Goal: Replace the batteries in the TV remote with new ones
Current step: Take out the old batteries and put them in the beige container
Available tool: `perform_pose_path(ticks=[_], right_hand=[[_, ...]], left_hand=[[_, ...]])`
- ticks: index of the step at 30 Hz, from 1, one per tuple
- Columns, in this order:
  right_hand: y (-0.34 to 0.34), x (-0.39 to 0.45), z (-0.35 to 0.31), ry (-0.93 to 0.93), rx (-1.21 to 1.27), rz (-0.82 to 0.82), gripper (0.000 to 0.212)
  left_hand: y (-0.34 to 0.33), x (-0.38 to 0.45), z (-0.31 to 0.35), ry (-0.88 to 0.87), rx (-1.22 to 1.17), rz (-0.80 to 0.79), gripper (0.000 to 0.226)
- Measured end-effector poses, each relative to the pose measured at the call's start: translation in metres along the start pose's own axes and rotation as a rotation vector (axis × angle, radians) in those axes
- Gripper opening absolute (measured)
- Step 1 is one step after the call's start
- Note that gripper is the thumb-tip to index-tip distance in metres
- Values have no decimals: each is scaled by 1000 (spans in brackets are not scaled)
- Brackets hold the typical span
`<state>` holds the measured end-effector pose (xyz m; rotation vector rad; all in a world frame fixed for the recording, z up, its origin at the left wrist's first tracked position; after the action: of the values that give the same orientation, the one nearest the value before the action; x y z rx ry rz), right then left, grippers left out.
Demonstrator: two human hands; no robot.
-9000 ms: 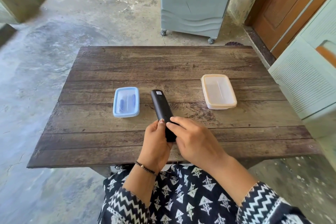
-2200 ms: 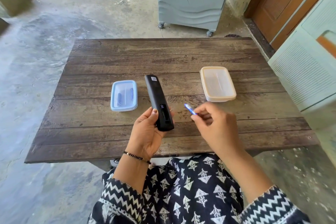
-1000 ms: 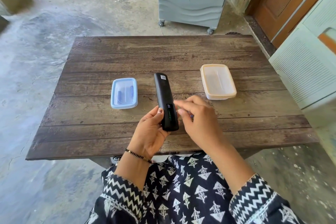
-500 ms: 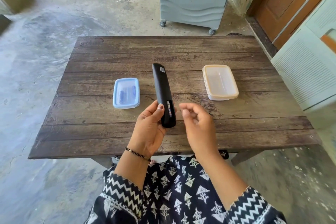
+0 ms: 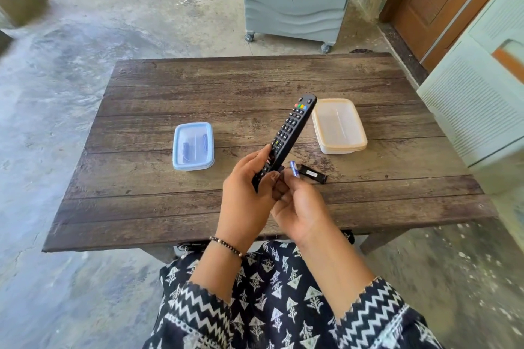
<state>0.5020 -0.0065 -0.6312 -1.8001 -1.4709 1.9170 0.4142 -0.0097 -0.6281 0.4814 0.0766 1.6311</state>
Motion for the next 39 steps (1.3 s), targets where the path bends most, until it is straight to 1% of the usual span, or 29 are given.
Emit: perform_pose_path(ticks=[1,3,5,6,7,9,10,12,16,20,23,26,30,34,36,38,39], right_hand=[[3,1,-2,7,-22,-7,24],[8,1,-8,56,-151,-8,21],[15,-2,-16,186,-363,47,19],[19,-4,-21,283,-508,117,17],[23,-7,-27,401,-689,226,16],[30,-10,-37,659,-1119,477,17],[32,-10,-39,767,-1305,546,19],[33,-7,-40,879,-1549,563,22],[27,1,-29,962,-1861,491,15],[20,11,-26,1018,-2003,491,10],[19,16,-26,1018,-2055,502,10],[20,17,-24,1037,-2085,508,14],[24,12,-24,1126,-2085,505,22],[29,6,-29,1154,-2026,496,21],[30,3,-33,1163,-1989,487,20],[30,1,-39,1169,-1970,484,17],[30,0,-43,1173,-1962,484,16]], left_hand=[[1,0,-1,28,-59,17,46],[1,0,-3,92,-196,63,43],[2,0,-5,155,-297,123,39],[3,1,-7,201,-360,149,36],[3,1,-7,262,-443,167,33],[4,1,-10,381,-648,174,28],[5,0,-11,425,-743,172,26],[6,0,-13,489,-849,166,26],[7,-1,-15,583,-889,173,29],[7,-1,-15,593,-811,190,29],[5,2,-14,552,-699,208,28],[1,4,-13,492,-555,180,29],[-4,6,-16,462,-478,140,19],[-6,9,-26,479,-459,148,20],[-6,11,-28,479,-449,177,14],[-6,14,-28,465,-398,182,8],[-7,15,-28,452,-351,176,10]])
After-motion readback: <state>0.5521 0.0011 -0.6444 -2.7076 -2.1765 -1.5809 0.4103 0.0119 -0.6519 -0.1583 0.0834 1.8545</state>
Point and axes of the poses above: each hand's wrist, its own x-axis towards the middle knuckle, its own y-axis out of the back of the hand, z = x × y, the point moved 1 cm from there along x, towards the middle knuckle, and after that the axes turned 12 degrees about -y, right-handed, at the moved point
